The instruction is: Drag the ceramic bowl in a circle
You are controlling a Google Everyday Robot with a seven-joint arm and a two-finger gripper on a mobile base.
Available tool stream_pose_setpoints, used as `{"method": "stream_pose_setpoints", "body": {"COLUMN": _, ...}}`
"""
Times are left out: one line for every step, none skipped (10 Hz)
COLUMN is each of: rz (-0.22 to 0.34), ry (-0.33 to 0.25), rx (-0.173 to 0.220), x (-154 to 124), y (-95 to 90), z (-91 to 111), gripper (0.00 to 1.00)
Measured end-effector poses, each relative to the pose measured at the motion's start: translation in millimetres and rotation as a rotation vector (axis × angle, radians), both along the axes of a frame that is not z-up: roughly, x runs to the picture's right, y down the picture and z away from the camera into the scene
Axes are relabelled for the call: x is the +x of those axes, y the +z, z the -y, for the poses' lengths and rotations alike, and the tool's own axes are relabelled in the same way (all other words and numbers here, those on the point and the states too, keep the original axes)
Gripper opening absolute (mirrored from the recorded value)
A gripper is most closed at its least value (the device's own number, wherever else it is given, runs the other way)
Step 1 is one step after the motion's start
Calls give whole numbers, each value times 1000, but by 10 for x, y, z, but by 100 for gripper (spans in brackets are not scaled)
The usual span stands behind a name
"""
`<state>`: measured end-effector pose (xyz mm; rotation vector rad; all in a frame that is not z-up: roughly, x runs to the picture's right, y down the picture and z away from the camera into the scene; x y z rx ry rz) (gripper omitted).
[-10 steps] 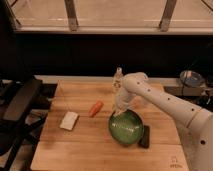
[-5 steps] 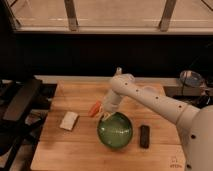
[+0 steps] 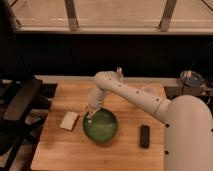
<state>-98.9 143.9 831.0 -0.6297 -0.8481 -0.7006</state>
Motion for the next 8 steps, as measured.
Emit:
{"method": "stream_pose_setpoints", "body": {"rz": -19, "ry": 6, "rx": 7, "x": 17, "y": 69, "z": 62, "gripper": 0}}
{"method": "stream_pose_setpoints", "body": {"rz": -43, "ry": 16, "rx": 12, "x": 102, "y": 131, "z": 117, "gripper": 0}}
{"method": "stream_pose_setpoints", "body": {"rz": -62, "ry": 26, "rx": 14, "x": 194, "y": 166, "z": 146, "gripper": 0}}
{"method": "stream_pose_setpoints", "body": {"rz": -71, "ry": 30, "rx": 9, "x": 367, "y": 175, "z": 149, "gripper": 0}}
{"method": "stream_pose_setpoints", "body": {"rz": -64, "ry": 32, "rx": 9, "x": 521, "y": 176, "z": 150, "gripper": 0}}
{"method": "stream_pose_setpoints", "body": {"rz": -55, "ry": 32, "rx": 8, "x": 611, "y": 178, "z": 152, "gripper": 0}}
{"method": "stream_pose_setpoints", "body": {"rz": -49, "ry": 36, "rx": 8, "x": 643, "y": 199, "z": 164, "gripper": 0}}
{"method": "stream_pose_setpoints", "body": {"rz": -47, "ry": 36, "rx": 8, "x": 635, "y": 214, "z": 174, "gripper": 0}}
